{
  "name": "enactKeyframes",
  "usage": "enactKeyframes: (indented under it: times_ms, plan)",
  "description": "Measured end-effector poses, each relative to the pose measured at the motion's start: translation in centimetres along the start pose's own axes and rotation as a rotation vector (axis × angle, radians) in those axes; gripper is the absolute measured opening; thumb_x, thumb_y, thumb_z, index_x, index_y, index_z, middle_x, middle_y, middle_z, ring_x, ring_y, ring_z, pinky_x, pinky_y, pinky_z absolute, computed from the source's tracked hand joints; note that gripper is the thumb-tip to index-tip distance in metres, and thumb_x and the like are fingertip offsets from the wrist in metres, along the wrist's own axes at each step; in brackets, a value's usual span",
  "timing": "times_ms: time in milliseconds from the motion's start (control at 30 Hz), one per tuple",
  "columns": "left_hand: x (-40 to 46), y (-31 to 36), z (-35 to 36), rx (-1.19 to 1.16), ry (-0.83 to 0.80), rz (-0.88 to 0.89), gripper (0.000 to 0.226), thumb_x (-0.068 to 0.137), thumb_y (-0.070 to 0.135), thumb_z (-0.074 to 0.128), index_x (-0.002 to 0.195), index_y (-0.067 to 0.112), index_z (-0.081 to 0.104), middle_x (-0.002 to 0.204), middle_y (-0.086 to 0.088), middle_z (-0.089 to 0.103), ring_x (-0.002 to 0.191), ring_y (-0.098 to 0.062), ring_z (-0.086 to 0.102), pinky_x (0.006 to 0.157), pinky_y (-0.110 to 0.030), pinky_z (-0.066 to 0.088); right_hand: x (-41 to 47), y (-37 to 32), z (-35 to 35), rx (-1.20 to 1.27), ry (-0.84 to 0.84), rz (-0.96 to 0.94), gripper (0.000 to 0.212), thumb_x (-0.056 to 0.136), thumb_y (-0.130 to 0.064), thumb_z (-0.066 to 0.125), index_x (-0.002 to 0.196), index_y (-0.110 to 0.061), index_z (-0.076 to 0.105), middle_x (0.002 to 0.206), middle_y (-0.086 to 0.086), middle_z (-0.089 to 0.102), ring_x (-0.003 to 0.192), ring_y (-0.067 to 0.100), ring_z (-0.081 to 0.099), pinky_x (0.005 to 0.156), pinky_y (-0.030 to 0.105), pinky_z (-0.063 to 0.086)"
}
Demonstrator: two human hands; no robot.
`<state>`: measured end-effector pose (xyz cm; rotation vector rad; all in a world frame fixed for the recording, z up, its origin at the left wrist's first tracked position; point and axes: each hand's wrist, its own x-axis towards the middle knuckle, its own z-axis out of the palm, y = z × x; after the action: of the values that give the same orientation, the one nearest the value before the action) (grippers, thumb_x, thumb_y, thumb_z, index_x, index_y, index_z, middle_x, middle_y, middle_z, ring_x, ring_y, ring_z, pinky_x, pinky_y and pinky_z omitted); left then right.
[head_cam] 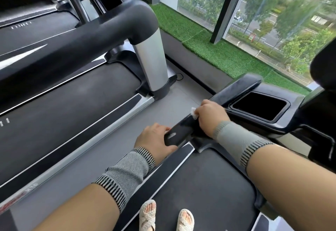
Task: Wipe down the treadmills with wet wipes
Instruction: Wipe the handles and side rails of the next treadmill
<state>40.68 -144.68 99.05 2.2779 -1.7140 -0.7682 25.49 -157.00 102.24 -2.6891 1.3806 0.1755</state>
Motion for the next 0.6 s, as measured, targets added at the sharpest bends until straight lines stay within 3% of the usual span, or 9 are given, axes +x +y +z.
enactKeyframes:
  times_ms: [100, 233, 367, 500, 600]
  plan:
    - [-1.1, -0.9, 0.0, 0.076, -0.009, -0.091, 0.068, 0.075, 0.061, 0.064, 0.134, 0.035, 0.045, 0.131, 0.01, 0.048, 0.122, -0.016, 0.043, 0.103, -0.035, 0.038, -1.3, -2.1, 1.3, -0.019, -0.118, -0.283, 0.022, 0.087, -0.011, 0.055, 0.103, -0.021, 0.068, 0.1, 0.001, 0.053, 0.098, 0.025, 0.056, 0.076, 0.026, 0.045]
    - [-2.4, -0.8, -0.1, 0.134, 0.025, -0.13, 0.055, 0.08, 0.06, 0.058, 0.129, 0.036, 0.05, 0.125, 0.01, 0.051, 0.118, -0.015, 0.047, 0.099, -0.035, 0.038, -0.7, -0.7, 0.8, -0.069, -0.049, -0.108, 0.021, 0.086, -0.014, 0.057, 0.103, -0.019, 0.067, 0.107, -0.001, 0.055, 0.103, 0.02, 0.053, 0.074, 0.024, 0.035]
    - [-3.3, 0.0, 0.6, 0.141, 0.086, -0.141, 0.046, 0.088, 0.055, 0.053, 0.129, 0.033, 0.052, 0.119, 0.008, 0.053, 0.111, -0.015, 0.051, 0.094, -0.035, 0.041, -2.2, -1.9, 1.5, -0.035, -0.083, -0.361, 0.026, 0.087, -0.01, 0.054, 0.109, -0.017, 0.066, 0.113, 0.0, 0.056, 0.107, 0.022, 0.049, 0.082, 0.024, 0.037]
    - [-3.9, 0.6, 1.5, 0.144, 0.152, -0.156, 0.043, 0.092, 0.051, 0.049, 0.131, 0.031, 0.049, 0.121, 0.008, 0.051, 0.112, -0.015, 0.049, 0.094, -0.036, 0.04, -1.2, -0.3, 1.1, -0.053, 0.076, -0.022, 0.017, 0.09, -0.015, 0.056, 0.101, -0.016, 0.067, 0.104, 0.002, 0.058, 0.104, 0.025, 0.052, 0.075, 0.025, 0.034]
    - [-4.4, 1.1, 2.0, 0.171, 0.206, -0.162, 0.037, 0.094, 0.047, 0.047, 0.127, 0.03, 0.048, 0.118, 0.008, 0.049, 0.11, -0.015, 0.047, 0.092, -0.036, 0.038, -2.4, -3.9, 2.0, -0.027, -0.071, -0.33, 0.024, 0.088, -0.013, 0.055, 0.108, -0.02, 0.065, 0.108, 0.001, 0.055, 0.104, 0.023, 0.048, 0.087, 0.029, 0.042]
